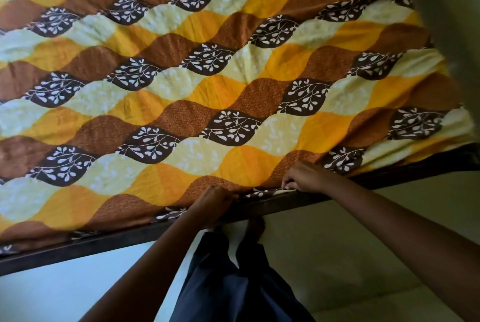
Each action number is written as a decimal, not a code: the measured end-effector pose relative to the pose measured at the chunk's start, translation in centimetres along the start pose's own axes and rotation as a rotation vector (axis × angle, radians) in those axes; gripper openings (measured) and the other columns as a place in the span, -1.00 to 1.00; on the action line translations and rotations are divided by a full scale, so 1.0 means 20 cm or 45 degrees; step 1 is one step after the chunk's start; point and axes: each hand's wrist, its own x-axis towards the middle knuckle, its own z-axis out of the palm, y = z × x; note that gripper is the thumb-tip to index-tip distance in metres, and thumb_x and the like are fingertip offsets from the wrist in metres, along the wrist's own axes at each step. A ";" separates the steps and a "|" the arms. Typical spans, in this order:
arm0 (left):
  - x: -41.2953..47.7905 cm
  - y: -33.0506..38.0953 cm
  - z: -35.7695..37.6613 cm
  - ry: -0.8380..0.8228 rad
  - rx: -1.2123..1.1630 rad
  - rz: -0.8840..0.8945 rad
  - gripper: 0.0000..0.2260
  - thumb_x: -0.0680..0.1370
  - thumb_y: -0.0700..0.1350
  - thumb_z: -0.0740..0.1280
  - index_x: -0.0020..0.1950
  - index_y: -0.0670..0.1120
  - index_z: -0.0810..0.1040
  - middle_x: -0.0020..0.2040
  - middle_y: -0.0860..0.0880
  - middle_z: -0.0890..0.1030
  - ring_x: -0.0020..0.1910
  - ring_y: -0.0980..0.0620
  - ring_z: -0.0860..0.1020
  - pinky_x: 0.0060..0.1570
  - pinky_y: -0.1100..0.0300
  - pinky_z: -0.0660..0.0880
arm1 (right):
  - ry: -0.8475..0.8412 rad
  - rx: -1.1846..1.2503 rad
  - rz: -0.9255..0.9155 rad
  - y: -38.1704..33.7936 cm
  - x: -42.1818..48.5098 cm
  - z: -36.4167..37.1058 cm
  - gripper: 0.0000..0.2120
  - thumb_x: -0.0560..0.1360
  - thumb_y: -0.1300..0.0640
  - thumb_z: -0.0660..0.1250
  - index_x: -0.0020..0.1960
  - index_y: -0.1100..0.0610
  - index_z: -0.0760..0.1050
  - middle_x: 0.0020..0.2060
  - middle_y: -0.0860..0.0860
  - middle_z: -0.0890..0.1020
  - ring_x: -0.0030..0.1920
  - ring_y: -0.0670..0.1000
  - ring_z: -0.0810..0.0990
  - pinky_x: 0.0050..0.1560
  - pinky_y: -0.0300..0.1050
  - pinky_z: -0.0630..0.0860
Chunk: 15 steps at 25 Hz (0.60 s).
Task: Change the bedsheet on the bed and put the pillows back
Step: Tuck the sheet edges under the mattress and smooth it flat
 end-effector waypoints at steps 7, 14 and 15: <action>0.05 -0.03 0.04 -0.222 -0.699 -0.392 -0.04 0.27 0.57 -0.05 0.46 -0.05 0.27 0.49 -0.19 0.21 0.45 -0.20 0.18 0.43 -0.21 0.07 | -0.280 0.197 0.278 0.00 -0.04 0.04 -0.58 0.62 -0.10 -0.01 0.40 -0.03 0.35 0.43 0.07 0.33 0.43 0.11 0.25 0.35 0.02 0.24; -0.09 0.04 0.03 0.062 -0.288 0.002 -0.70 0.61 0.02 0.16 0.26 -0.04 0.51 0.12 -0.13 0.61 0.07 -0.08 0.55 0.03 0.16 0.44 | 0.644 0.626 0.289 -0.14 -0.25 0.08 -0.78 0.57 0.14 0.23 0.12 0.15 0.59 -0.21 -0.06 0.65 -0.38 -0.32 0.52 -0.44 -0.45 0.35; -0.12 0.07 0.02 0.121 -0.333 0.004 -0.73 0.61 -0.01 0.17 0.24 -0.03 0.53 0.11 -0.11 0.61 0.08 -0.08 0.55 0.08 0.11 0.46 | 0.735 0.694 0.288 -0.15 -0.29 0.08 -0.79 0.57 0.18 0.24 0.13 0.16 0.59 -0.18 -0.05 0.66 -0.36 -0.38 0.52 -0.42 -0.51 0.34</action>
